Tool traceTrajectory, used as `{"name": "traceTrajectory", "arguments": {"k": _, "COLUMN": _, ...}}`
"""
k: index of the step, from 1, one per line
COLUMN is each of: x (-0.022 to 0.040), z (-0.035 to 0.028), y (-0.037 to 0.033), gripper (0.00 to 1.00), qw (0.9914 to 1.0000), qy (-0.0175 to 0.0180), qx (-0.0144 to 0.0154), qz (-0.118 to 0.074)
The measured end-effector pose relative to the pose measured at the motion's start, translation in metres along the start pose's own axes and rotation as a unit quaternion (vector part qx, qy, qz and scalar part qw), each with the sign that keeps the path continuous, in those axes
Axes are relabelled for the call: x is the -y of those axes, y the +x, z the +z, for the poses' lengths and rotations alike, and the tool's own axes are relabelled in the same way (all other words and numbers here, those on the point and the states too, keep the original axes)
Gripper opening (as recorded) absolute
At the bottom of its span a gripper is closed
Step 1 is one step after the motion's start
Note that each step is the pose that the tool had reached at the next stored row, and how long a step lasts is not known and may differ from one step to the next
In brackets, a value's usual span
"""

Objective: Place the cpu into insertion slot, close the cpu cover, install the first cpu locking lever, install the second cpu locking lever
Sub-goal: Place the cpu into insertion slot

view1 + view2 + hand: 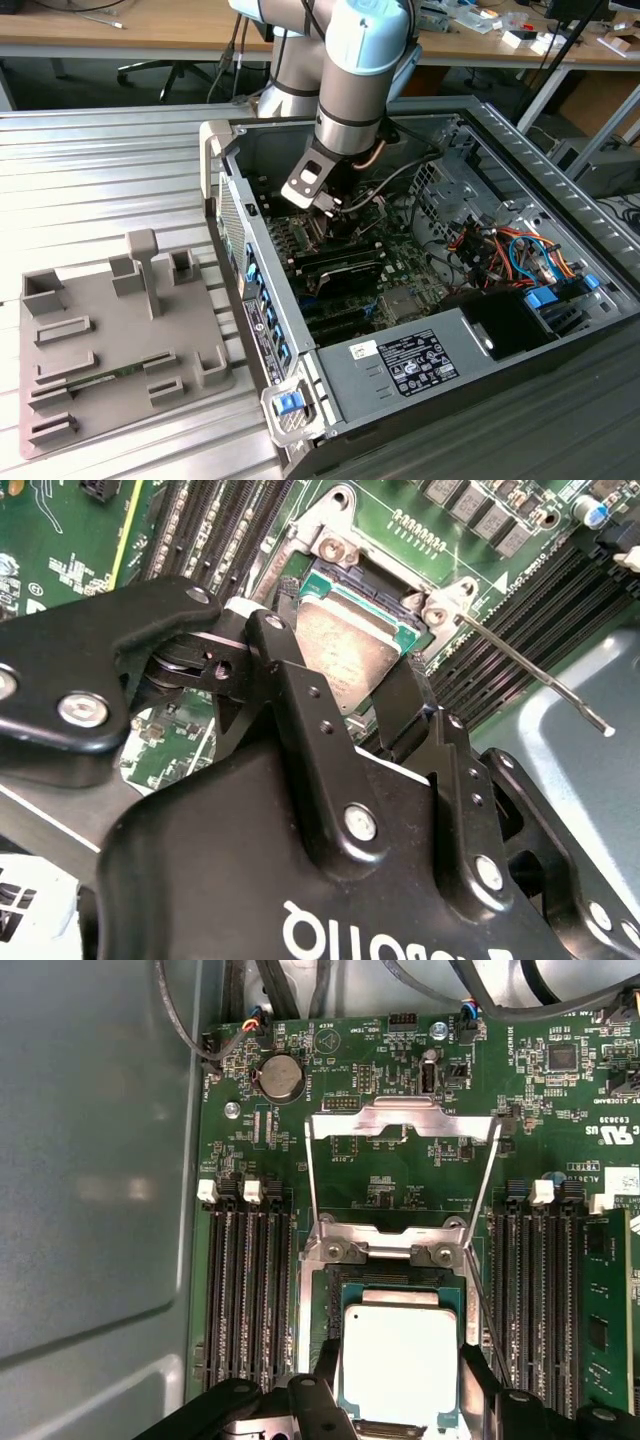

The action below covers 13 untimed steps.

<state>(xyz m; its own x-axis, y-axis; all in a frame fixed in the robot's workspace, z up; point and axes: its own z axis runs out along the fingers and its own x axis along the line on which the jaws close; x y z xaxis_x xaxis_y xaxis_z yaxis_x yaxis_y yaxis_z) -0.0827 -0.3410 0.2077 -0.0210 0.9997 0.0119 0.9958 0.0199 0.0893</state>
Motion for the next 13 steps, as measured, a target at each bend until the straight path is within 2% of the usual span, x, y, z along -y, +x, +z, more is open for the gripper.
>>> {"name": "traceTrajectory", "arguments": {"k": 13, "x": -0.0020, "z": 0.0039, "y": 0.0067, "gripper": 0.55, "qw": 1.00000, "qy": 0.0001, "qx": 0.0001, "qz": 0.000}}
